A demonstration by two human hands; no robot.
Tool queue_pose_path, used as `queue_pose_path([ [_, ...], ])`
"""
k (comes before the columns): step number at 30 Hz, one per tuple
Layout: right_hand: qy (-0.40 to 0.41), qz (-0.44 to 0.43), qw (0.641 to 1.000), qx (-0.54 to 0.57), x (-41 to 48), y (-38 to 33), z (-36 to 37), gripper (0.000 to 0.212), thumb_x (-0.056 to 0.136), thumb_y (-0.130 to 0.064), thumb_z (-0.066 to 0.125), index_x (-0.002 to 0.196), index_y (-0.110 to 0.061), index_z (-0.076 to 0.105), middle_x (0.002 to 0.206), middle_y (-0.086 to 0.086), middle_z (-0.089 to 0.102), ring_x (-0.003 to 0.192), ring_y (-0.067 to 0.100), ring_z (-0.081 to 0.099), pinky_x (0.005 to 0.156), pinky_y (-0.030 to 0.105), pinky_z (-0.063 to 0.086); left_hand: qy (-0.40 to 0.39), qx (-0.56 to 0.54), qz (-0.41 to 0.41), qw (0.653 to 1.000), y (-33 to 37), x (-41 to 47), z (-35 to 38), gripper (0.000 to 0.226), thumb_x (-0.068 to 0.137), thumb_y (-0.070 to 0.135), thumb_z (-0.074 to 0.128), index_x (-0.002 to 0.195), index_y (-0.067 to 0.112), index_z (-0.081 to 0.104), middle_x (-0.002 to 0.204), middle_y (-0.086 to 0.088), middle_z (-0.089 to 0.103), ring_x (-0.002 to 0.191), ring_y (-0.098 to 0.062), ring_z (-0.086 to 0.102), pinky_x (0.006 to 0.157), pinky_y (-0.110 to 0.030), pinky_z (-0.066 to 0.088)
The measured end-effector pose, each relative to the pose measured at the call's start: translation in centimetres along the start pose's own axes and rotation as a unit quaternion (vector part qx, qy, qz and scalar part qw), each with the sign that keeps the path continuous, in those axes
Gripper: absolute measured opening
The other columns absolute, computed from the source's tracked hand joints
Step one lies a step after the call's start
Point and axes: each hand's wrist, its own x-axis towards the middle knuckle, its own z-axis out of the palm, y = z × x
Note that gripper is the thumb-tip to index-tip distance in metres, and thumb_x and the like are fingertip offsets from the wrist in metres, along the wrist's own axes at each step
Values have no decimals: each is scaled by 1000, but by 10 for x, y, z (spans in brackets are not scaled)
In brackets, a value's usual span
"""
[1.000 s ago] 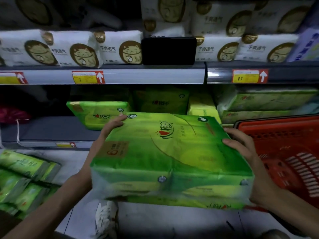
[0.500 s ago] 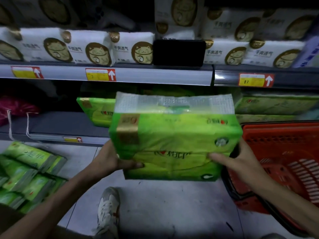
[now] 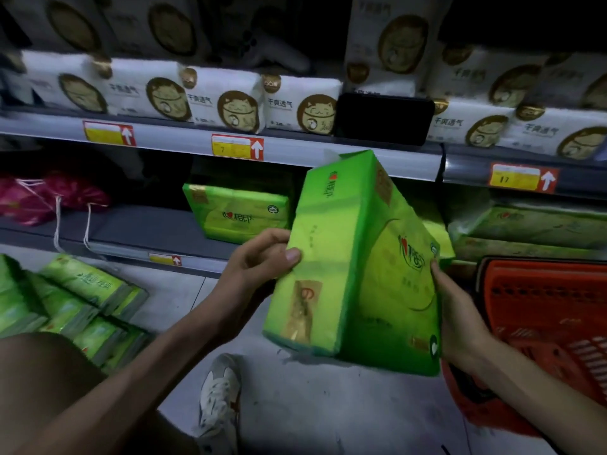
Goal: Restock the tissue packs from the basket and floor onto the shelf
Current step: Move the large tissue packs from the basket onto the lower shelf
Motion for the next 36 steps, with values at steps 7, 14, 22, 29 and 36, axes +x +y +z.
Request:
queue_pose_path([
  [7,1,-28,1000,-12,4,2,6,41,104,-38,48,133,-19,69,130,12,72,114,35,71,97,51,54,51,64,1,997,0,4,-12,20,101,29,60,109,28,78,103,-6,77,95,-17,72,78,-26,59],
  [14,38,-32,996,-73,17,18,20,43,79,-12,70,122,-11,73,121,14,76,106,36,74,101,51,54,30,99,-46,994,-20,2,-37,50,92,60,56,137,40,64,135,2,69,121,-16,69,99,-36,58],
  [22,43,-102,982,-153,46,44,9,65,55,-27,99,115,-16,77,117,9,78,108,33,74,104,54,53,9,149,-126,981,-50,21,-68,43,95,17,72,134,33,64,123,13,75,114,-14,71,95,-31,59],
  [29,113,-198,942,-247,66,82,-1,54,75,-7,88,125,-12,66,113,-1,77,104,17,73,77,23,61,35,137,-187,972,-85,44,-86,56,85,-15,69,129,20,65,126,-5,73,122,-27,65,96,-44,58],
  [36,198,-249,896,-311,101,77,9,52,73,-11,92,118,-9,65,99,-11,70,92,12,65,71,13,48,126,238,-147,952,-111,88,-69,47,86,-21,64,94,26,62,95,3,66,94,-22,63,73,-32,59],
])
